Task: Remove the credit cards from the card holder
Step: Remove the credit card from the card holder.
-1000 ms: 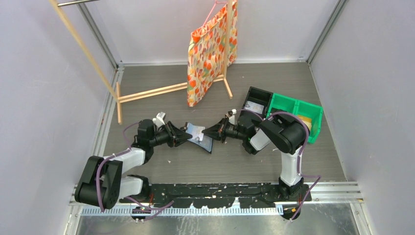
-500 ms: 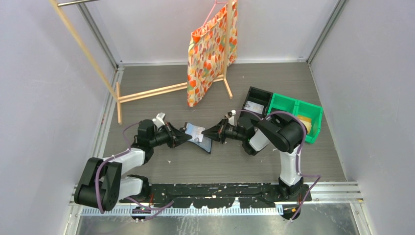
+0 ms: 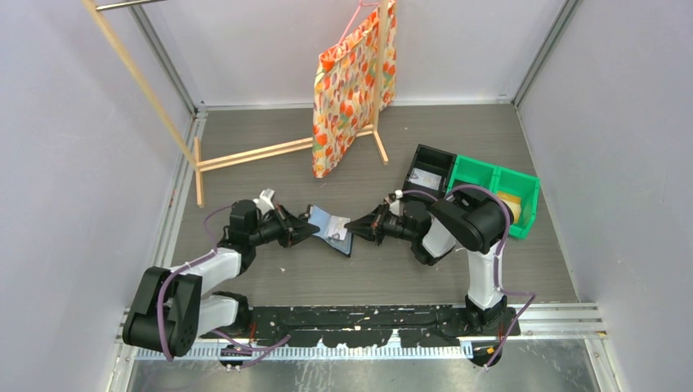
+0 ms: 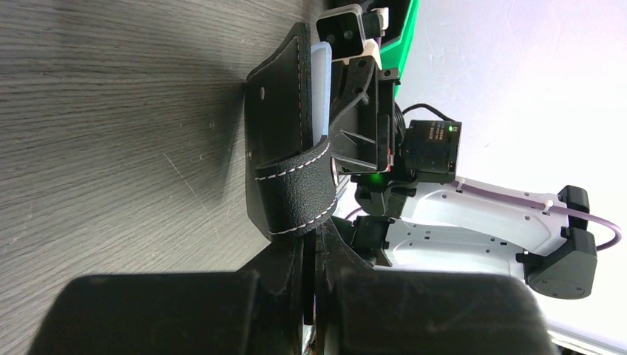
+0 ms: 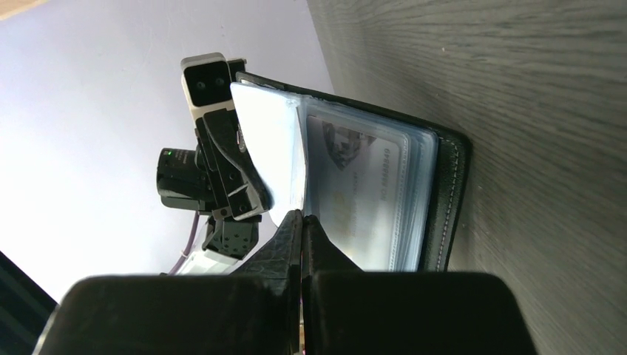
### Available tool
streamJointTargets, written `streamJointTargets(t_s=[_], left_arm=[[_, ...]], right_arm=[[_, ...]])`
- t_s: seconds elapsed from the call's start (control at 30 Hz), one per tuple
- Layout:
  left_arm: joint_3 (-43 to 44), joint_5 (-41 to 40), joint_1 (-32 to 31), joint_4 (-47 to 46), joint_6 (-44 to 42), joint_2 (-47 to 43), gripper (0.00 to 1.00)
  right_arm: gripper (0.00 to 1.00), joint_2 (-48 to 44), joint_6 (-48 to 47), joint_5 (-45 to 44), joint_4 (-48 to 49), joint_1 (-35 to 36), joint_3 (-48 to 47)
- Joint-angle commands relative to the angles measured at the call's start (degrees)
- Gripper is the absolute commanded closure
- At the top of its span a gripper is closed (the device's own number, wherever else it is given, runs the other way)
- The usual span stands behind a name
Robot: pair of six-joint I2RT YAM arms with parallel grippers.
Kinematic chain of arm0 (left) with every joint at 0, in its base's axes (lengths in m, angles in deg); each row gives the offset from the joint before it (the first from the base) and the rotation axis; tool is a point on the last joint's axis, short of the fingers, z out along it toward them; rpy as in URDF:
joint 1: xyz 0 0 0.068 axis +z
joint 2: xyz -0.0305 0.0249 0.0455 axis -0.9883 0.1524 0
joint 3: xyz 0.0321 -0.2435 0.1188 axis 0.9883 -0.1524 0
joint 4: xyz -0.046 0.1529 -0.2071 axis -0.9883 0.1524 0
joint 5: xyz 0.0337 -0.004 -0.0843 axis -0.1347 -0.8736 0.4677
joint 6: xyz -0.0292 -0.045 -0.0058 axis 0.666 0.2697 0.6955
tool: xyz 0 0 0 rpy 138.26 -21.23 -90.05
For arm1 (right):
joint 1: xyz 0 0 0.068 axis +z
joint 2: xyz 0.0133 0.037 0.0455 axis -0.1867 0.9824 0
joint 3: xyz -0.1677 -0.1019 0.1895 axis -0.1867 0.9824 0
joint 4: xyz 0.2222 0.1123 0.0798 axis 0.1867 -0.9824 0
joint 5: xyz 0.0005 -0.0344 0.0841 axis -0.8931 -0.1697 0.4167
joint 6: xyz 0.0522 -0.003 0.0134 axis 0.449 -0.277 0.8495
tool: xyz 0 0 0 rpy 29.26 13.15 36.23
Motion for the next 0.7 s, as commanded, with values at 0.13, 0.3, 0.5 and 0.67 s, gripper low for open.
streamJointTargets(t_s=[0.13, 0.3, 0.5, 0.67], left_arm=[[2.2, 0.0, 1.0, -0.7, -1.5, -2.6, 0.99], [2.3, 0.0, 1.5, 0.5, -2.2, -3.0, 0.99], [2.8, 0.5, 1.7, 0.5, -2.9, -1.8, 0.99], [2.7, 1.2, 1.7, -0.4, -2.9, -1.6, 0.99]], right_arm=[[0.99, -2.5, -1.7, 2.5, 2.4, -1.5, 2.5], [0.99, -8.7, -3.0, 2.9, -1.1, -2.0, 4.6], [0.99, -24.6, -13.4, 1.2, -24.3, -2.1, 3.3], [0.99, -41.9, -32.8, -5.6, -62.8, -2.1, -5.5]])
